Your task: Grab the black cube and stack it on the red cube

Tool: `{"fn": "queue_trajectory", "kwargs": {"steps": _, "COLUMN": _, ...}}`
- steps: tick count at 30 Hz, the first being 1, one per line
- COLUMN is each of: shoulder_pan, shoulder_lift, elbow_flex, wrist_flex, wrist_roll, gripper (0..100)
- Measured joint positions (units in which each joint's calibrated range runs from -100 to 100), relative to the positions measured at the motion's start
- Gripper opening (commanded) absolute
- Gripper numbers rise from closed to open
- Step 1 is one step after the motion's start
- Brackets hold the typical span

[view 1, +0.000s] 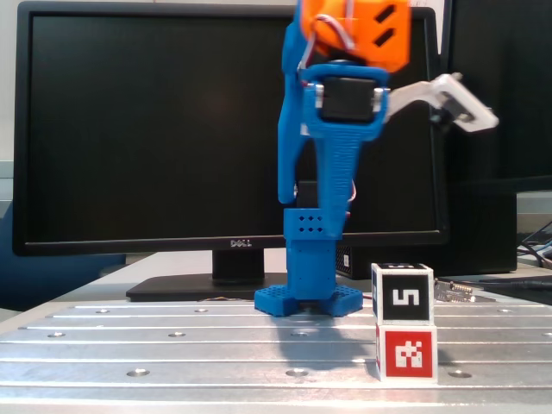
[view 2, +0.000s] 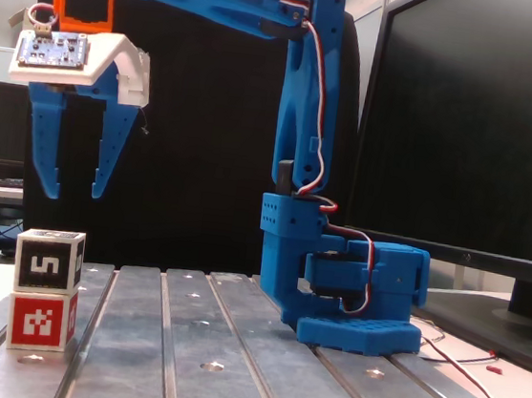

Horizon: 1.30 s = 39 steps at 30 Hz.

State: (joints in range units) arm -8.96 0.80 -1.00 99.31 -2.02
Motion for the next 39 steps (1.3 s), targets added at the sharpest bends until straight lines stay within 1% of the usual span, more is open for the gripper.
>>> {"fn": "queue_trajectory", "kwargs": {"steps": 4, "shoulder_pan": 3.5, "shoulder_lift": -0.3, "elbow_flex": 0.2, "wrist_flex": 0.0, "wrist_roll": 2.0, "gripper": 9}}
{"fn": "queue_trajectory", "kwargs": {"steps": 7, "shoulder_pan": 4.5, "shoulder_lift": -3.6, "elbow_flex": 4.3, "wrist_flex": -2.8, "wrist_roll": 2.3, "gripper": 8}}
{"fn": "queue_trajectory", "kwargs": {"steps": 11, "shoulder_pan": 5.0, "shoulder_lift": -11.6, "elbow_flex": 16.0, "wrist_flex": -10.9, "wrist_roll": 2.3, "gripper": 6}}
{"fn": "queue_trajectory", "kwargs": {"steps": 15, "shoulder_pan": 5.6, "shoulder_lift": -20.4, "elbow_flex": 29.6, "wrist_flex": -20.3, "wrist_roll": 2.4, "gripper": 1}}
{"fn": "queue_trajectory", "kwargs": {"steps": 17, "shoulder_pan": 5.9, "shoulder_lift": -24.0, "elbow_flex": 35.6, "wrist_flex": -24.4, "wrist_roll": 2.7, "gripper": 1}}
{"fn": "queue_trajectory", "kwargs": {"steps": 28, "shoulder_pan": 6.9, "shoulder_lift": -41.8, "elbow_flex": 57.7, "wrist_flex": -37.5, "wrist_roll": 2.5, "gripper": 1}}
{"fn": "queue_trajectory", "kwargs": {"steps": 33, "shoulder_pan": 6.7, "shoulder_lift": -50.2, "elbow_flex": 65.5, "wrist_flex": -40.8, "wrist_roll": 2.4, "gripper": 1}}
{"fn": "queue_trajectory", "kwargs": {"steps": 39, "shoulder_pan": 6.6, "shoulder_lift": -58.3, "elbow_flex": 71.9, "wrist_flex": -41.2, "wrist_roll": 2.4, "gripper": 1}}
